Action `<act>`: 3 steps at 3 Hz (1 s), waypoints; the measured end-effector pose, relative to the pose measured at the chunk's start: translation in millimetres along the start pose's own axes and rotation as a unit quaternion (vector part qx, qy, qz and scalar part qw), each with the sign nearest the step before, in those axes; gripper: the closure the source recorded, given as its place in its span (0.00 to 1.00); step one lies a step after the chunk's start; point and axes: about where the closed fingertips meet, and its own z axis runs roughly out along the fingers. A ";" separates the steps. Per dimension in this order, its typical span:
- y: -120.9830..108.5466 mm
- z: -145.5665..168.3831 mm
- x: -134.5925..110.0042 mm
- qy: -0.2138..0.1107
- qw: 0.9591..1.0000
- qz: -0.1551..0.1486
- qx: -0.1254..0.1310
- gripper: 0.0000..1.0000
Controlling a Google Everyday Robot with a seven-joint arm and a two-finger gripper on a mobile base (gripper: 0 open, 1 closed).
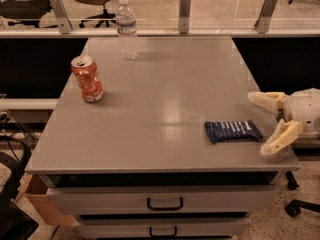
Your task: Move rxbar blueberry near water bottle
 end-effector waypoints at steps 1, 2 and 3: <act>3.7 19.9 6.1 0.000 1.000 -0.015 -0.006 0.01; 5.0 32.2 11.5 0.004 1.000 -0.019 -0.010 0.21; 4.9 29.3 8.1 0.004 1.000 -0.019 -0.010 0.45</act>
Offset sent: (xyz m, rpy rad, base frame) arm -0.0004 0.0304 -0.0371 -0.0273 -0.0268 0.0376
